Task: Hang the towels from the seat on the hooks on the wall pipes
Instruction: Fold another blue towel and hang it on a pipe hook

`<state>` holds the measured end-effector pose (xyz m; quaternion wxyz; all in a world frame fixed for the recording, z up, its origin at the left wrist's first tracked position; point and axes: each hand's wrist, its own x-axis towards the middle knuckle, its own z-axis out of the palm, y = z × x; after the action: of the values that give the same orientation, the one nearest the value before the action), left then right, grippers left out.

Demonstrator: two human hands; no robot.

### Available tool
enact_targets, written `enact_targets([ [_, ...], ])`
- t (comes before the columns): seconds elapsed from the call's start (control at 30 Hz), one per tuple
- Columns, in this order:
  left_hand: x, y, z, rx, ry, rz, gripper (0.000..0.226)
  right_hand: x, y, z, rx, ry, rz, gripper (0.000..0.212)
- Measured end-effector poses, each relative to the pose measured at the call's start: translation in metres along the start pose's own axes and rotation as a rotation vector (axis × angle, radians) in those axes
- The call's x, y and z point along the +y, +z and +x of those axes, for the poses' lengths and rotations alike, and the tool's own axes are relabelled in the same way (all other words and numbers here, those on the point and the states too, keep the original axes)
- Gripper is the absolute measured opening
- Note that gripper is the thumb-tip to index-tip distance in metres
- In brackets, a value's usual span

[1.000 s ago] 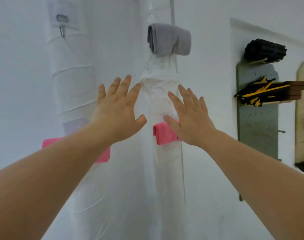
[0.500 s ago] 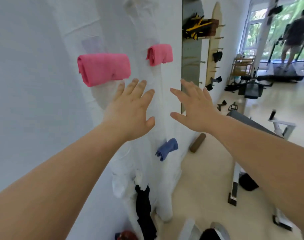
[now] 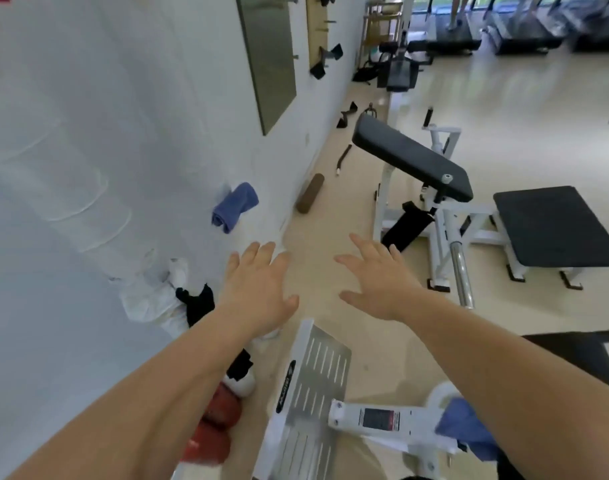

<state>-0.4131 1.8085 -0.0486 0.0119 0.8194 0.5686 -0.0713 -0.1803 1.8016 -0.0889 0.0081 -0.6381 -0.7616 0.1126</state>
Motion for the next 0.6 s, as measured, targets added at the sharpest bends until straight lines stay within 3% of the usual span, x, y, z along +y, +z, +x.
enact_targets([
  [0.4,0.272,0.155,0.034,-0.393,0.260,-0.176,0.076,0.233,0.148,-0.184,-0.370,0.436,0.081,0.067],
  [0.6,0.400,0.222,0.017,-0.558,0.295,-0.253,0.069,0.335,0.206,-0.264,-0.478,0.493,0.063,0.065],
])
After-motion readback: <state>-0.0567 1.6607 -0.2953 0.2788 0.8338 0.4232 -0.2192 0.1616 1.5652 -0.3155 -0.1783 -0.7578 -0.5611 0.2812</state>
